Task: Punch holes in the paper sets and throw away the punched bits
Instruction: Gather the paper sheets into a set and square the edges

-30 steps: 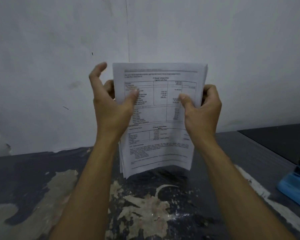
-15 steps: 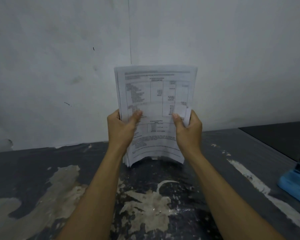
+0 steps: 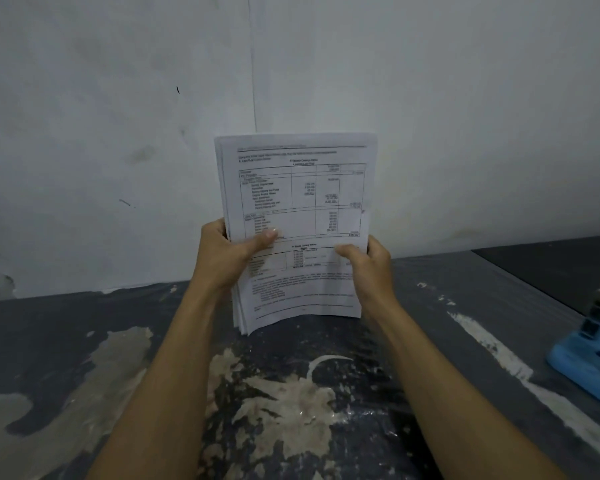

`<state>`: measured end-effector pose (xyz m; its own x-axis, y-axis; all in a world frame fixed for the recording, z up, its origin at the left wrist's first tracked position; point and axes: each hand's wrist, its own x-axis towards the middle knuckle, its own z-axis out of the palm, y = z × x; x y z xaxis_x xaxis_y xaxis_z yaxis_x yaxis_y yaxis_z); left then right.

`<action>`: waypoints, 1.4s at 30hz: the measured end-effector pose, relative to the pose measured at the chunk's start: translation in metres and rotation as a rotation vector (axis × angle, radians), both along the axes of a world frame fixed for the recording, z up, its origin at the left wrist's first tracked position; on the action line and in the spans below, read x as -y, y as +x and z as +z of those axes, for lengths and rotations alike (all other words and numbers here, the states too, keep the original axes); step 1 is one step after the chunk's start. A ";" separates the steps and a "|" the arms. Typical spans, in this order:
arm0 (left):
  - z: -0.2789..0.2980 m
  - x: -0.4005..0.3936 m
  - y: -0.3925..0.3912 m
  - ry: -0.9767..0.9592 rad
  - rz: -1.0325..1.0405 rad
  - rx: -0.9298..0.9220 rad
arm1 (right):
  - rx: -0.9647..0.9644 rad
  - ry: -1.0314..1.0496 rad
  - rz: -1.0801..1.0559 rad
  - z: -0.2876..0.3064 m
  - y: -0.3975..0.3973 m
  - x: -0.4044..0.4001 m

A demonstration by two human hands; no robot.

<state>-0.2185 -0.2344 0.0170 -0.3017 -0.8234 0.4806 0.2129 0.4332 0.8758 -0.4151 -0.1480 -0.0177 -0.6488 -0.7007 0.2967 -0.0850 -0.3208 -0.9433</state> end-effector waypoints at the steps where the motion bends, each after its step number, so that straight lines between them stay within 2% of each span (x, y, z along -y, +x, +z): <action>1: 0.000 -0.001 0.000 0.001 -0.008 -0.001 | -0.008 0.003 -0.025 0.000 0.001 -0.001; 4: 0.000 -0.001 0.000 0.008 -0.022 -0.001 | -0.030 -0.072 -0.114 0.011 0.004 -0.004; 8: -0.002 0.002 0.002 -0.001 -0.025 0.014 | -0.046 -0.055 0.025 0.022 0.003 -0.006; 11: -0.002 0.002 0.002 -0.003 -0.022 0.012 | -0.058 -0.063 -0.075 0.024 0.002 -0.007; 16: -0.003 0.003 0.002 -0.002 -0.002 0.014 | -0.086 -0.092 0.003 0.024 0.006 -0.006; 22: -0.001 0.002 0.001 0.041 0.032 0.012 | -0.038 0.008 0.020 0.011 0.002 -0.002; 25: 0.003 -0.001 0.000 0.068 0.071 -0.004 | -0.080 0.027 0.007 0.013 0.002 -0.003; 31: 0.012 -0.004 0.017 0.226 0.094 -0.055 | -0.194 0.085 0.016 0.027 0.014 -0.005; 36: 0.019 0.006 0.054 0.385 0.114 0.015 | -0.174 0.238 0.087 0.044 0.040 0.005; 42: 0.017 0.021 0.113 0.581 0.273 0.100 | -0.177 0.359 0.163 0.048 0.096 0.021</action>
